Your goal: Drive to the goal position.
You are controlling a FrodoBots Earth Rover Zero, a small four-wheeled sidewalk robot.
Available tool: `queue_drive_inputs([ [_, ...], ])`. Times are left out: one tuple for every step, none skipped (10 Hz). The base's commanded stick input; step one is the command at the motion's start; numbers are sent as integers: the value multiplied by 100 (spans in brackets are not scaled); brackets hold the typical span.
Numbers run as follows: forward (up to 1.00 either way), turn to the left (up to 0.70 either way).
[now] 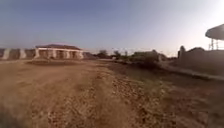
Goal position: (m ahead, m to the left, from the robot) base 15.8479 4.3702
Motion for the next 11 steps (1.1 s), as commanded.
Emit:
queue_drive_inputs([
  [69,0],
  [69,0],
  [69,0],
  [69,0],
  [69,0],
  [69,0],
  [69,0],
  [69,0],
  [69,0],
  [69,0],
  [69,0],
])
